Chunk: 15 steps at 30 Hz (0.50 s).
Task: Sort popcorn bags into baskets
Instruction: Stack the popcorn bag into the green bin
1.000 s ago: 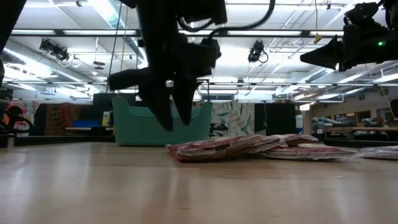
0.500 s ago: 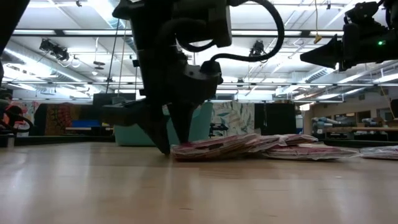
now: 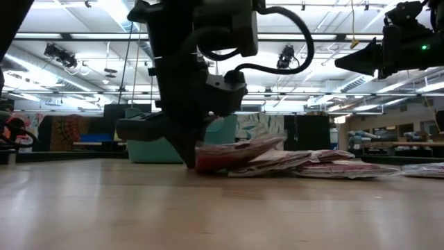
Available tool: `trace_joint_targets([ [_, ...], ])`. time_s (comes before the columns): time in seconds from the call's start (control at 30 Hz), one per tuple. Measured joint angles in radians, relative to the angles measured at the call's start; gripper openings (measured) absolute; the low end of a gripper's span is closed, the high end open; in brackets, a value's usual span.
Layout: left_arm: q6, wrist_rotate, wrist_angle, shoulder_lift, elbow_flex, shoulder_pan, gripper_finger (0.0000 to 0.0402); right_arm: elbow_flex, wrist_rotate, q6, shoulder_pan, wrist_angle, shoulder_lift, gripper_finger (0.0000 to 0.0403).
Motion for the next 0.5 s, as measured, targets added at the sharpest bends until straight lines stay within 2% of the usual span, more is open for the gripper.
trace_joint_targets([
  [0.23,-0.061,-0.002,-0.086,-0.092,-0.007,0.013,0.0027,0.000,0.000,0.000,0.000,-0.001,0.000,0.0080],
  [0.5,-0.173,-0.143,-0.201,-0.254,-0.005,0.069,0.0023,0.000,0.000,0.000,0.000,-0.001,0.000,0.0080],
])
